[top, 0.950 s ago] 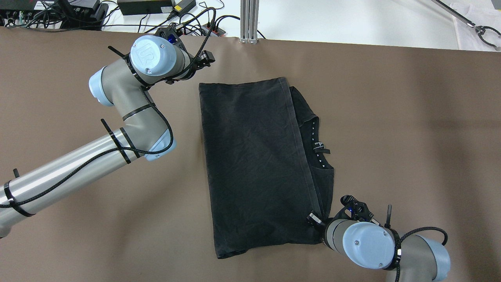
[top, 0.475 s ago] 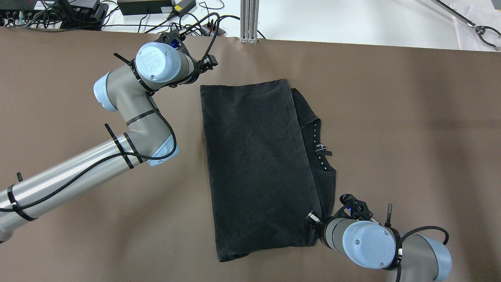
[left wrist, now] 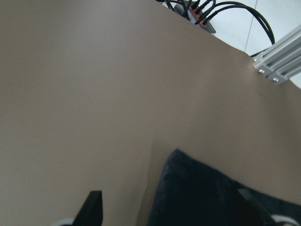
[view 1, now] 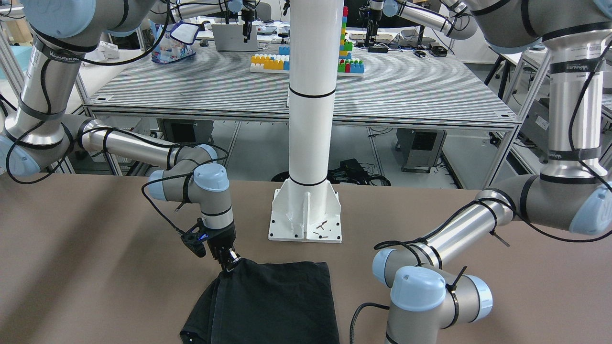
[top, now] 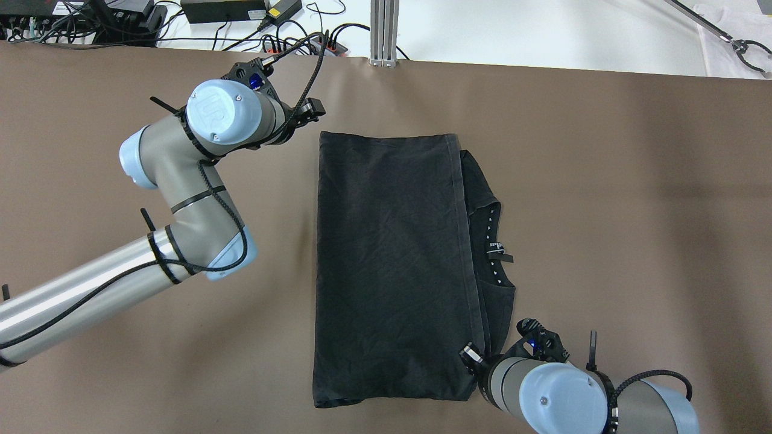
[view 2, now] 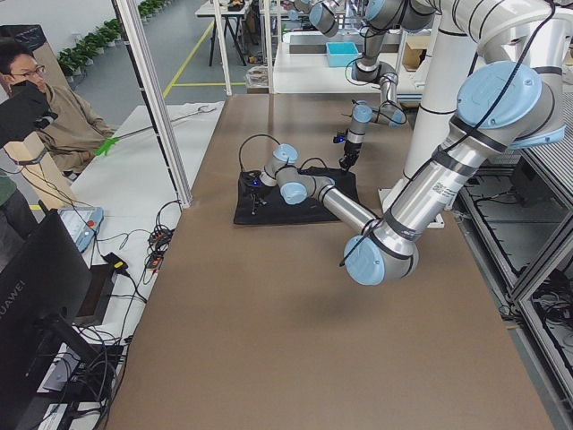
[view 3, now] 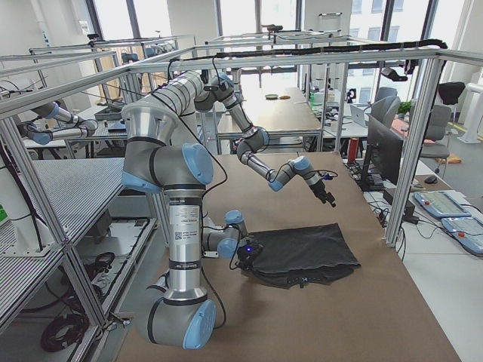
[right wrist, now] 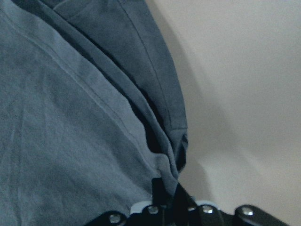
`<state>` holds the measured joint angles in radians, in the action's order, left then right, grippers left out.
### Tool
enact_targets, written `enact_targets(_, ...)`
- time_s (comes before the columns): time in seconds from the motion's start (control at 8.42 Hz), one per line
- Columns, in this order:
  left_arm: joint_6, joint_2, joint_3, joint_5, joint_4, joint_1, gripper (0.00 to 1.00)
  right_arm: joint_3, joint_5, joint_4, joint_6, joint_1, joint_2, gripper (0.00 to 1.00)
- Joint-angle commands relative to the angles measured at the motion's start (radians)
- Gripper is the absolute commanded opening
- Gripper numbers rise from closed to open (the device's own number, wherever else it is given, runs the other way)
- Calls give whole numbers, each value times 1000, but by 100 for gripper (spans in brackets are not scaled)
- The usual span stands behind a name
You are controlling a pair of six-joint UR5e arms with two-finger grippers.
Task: Fold clothes
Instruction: 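Bring the left gripper to the shirt's near corner while the right gripper waits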
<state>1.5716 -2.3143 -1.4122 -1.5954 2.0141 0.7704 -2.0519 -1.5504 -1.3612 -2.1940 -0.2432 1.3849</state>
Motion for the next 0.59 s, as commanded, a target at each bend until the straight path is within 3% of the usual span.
enact_targets(0.0, 80, 285, -369, 5, -23, -151, 100, -28, 10, -7, -111, 67, -20, 0)
enact_targets(0.12, 167, 385, -501, 21, -23, -239, 100, -28, 12, -7, -113, 67, -21, 0)
enact_targets(0.24, 276, 435, -581, 104, -23, -355, 100, -30, 12, -7, -113, 65, -21, 0)
enact_targets(0.47, 401, 463, -607, 283, -25, -585, 100, -30, 15, -7, -113, 64, -20, 0)
